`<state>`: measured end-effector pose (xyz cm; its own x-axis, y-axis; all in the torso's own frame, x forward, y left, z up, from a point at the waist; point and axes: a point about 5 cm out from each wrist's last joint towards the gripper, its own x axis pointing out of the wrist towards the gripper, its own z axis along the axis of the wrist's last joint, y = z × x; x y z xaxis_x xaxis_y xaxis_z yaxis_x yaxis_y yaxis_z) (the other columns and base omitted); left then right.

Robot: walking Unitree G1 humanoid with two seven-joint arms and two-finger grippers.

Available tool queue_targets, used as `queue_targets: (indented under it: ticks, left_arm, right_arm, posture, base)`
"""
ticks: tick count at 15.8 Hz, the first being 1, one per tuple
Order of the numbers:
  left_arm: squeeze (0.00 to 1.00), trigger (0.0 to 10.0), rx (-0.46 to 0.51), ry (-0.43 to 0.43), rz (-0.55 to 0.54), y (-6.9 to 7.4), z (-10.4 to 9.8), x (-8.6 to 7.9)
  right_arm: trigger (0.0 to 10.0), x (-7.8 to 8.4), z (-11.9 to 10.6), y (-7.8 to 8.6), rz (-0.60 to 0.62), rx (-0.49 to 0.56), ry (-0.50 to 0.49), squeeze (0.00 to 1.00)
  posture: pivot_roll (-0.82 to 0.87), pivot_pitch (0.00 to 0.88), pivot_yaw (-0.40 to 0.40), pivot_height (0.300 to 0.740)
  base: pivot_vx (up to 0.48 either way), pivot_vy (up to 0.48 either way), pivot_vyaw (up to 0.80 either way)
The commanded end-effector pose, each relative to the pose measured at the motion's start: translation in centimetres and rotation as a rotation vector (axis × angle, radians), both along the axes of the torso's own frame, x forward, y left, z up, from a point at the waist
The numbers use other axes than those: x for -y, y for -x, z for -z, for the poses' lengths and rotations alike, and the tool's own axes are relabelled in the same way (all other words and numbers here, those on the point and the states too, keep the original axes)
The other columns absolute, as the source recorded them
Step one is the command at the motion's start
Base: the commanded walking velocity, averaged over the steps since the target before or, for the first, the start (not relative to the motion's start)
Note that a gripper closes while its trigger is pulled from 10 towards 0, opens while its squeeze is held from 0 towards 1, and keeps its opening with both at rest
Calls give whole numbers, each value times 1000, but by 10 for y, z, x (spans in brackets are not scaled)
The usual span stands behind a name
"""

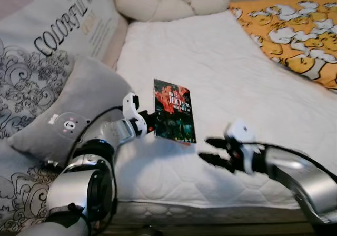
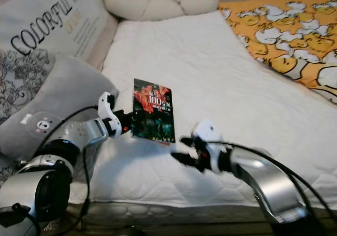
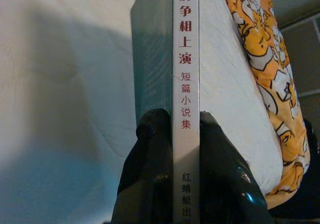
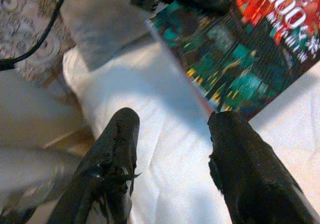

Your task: Clean up the room

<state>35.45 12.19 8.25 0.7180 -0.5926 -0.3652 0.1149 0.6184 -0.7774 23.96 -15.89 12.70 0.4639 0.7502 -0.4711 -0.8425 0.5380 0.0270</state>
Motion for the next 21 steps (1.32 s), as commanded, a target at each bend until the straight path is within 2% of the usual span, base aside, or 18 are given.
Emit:
queue_targets:
  ticks: [1,2,3,7,8,9,10,12,14,16,18,20,21]
  left_arm:
    - [0,10000,57,-4,-24,-7,-9,-2]
    - [0,10000,60,-53,-30,-7,-6,-4]
    - [0,10000,49,-174,-39,-4,4,-10]
    - [0,10000,42,-237,-18,-1,13,-8]
    - [137,10000,42,-246,-28,0,14,-9]
    - [616,10000,37,-272,-50,0,15,-14]
    - [1000,10000,37,-313,-66,0,17,-20]
    - [1000,10000,33,-358,-73,1,19,-25]
    - [1000,10000,34,-441,-83,1,21,-36]
    - [1000,10000,34,-458,-93,1,20,-41]
    - [1000,10000,38,-513,-79,1,20,-48]
    - [1000,10000,42,-590,-75,3,21,-62]
    - [1000,10000,57,-640,-74,4,19,-75]
  right_arm:
    - [10000,0,-8,3,-11,4,-17,0]
    - [10000,0,-10,6,-14,-4,-15,0]
    - [10000,3,-10,13,-17,-27,-2,0]
    - [10000,5,-12,28,-7,-67,27,0]
    - [10000,6,-12,30,-4,-69,35,0]
    - [10000,7,-12,32,-1,-74,46,0]
    - [10000,9,-12,34,3,-77,53,0]
    - [10000,10,-12,35,10,-79,59,0]
    - [10000,8,-11,36,25,-78,64,0]
    - [10000,7,-11,36,27,-76,63,0]
    - [10000,6,-11,34,27,-74,63,0]
    - [10000,5,-9,33,29,-72,63,0]
    - [10000,4,-6,29,44,-69,57,0]
  posture:
    - [-243,69,141,740]
    - [-251,77,140,740]
    - [-273,94,131,740]
    - [-317,125,133,740]
    - [-326,134,137,740]
    - [-332,140,140,740]
    - [-334,144,144,740]
    - [-329,151,155,740]
    - [-320,155,166,740]
    - [-313,152,170,740]
    - [-308,144,170,740]
    - [-295,129,162,740]
    - [-275,101,152,740]
  base:
    - [0,0,0]
    - [0,0,0]
    - [0,0,0]
    - [0,0,0]
    - [0,0,0]
    - [0,0,0]
    - [0,0,0]
    - [0,0,0]
    - [0,0,0]
    - [0,0,0]
    - [0,0,0]
    - [0,0,0]
    - [0,0,0]
